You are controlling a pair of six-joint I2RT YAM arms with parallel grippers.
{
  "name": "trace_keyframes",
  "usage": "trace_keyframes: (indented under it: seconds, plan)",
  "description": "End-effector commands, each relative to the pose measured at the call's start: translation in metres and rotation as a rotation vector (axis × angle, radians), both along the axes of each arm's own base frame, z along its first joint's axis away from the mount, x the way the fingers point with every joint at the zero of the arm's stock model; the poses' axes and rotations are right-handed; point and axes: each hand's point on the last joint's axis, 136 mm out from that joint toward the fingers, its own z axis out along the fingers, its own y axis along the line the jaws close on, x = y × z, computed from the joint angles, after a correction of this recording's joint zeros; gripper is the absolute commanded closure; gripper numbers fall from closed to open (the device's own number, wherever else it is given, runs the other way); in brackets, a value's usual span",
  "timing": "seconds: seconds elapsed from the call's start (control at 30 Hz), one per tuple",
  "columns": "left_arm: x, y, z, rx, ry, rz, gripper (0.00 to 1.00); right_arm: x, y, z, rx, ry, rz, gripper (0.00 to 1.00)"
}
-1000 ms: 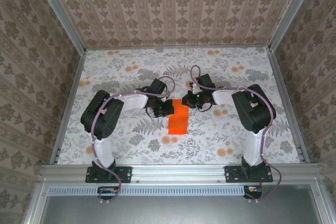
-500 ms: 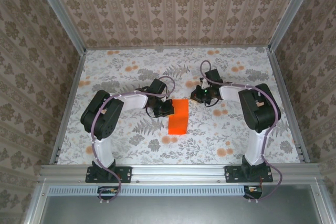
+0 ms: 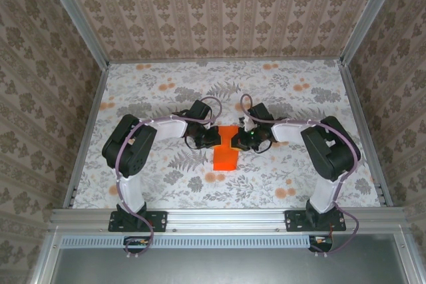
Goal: Fold a paper plane with a square sheet of paper (pick it up from the middle)
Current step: Fold the square sheet of paper in half at the center of the table.
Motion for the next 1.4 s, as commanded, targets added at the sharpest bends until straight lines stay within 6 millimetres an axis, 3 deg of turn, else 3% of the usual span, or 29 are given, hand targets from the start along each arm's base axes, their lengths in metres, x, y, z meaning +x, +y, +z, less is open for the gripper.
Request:
trace_keyframes:
  seconds: [0.0,0.17,0.3,0.43,0.63,0.77,0.9,1.07,1.2,1.37]
  plan:
    - [-0.083,0.092,-0.092,0.443,0.276,0.004,1.00,-0.015,0.002,-0.015,0.021,0.081,0.017,1.00]
    - [-0.084,0.094,-0.095,0.446,0.278,0.000,1.00,-0.034,-0.016,-0.031,-0.031,0.118,0.024,1.00]
    - [-0.090,0.098,-0.100,0.453,0.286,0.001,1.00,-0.054,-0.044,-0.046,-0.057,0.168,0.003,1.00]
    - [-0.093,0.101,-0.103,0.461,0.293,0.000,1.00,-0.055,-0.061,-0.035,-0.072,0.149,-0.005,1.00]
    - [-0.091,0.100,-0.102,0.462,0.285,0.004,1.00,-0.026,-0.039,0.020,0.029,-0.005,-0.005,1.00]
    - [-0.091,0.100,-0.102,0.464,0.285,0.005,1.00,-0.021,-0.012,0.030,0.071,-0.033,0.029,1.00]
    - [-0.090,0.101,-0.101,0.468,0.284,0.006,1.00,-0.025,0.006,0.019,0.079,-0.011,0.054,1.00]
    - [-0.090,0.100,-0.101,0.471,0.287,0.007,1.00,-0.034,0.010,0.001,0.066,0.033,0.064,1.00]
    - [-0.090,0.103,-0.102,0.492,0.289,0.006,1.00,-0.046,0.003,-0.017,0.026,0.083,0.070,1.00]
    - [-0.090,0.107,-0.101,0.512,0.288,-0.005,1.00,-0.074,-0.020,-0.038,-0.060,0.150,0.083,1.00]
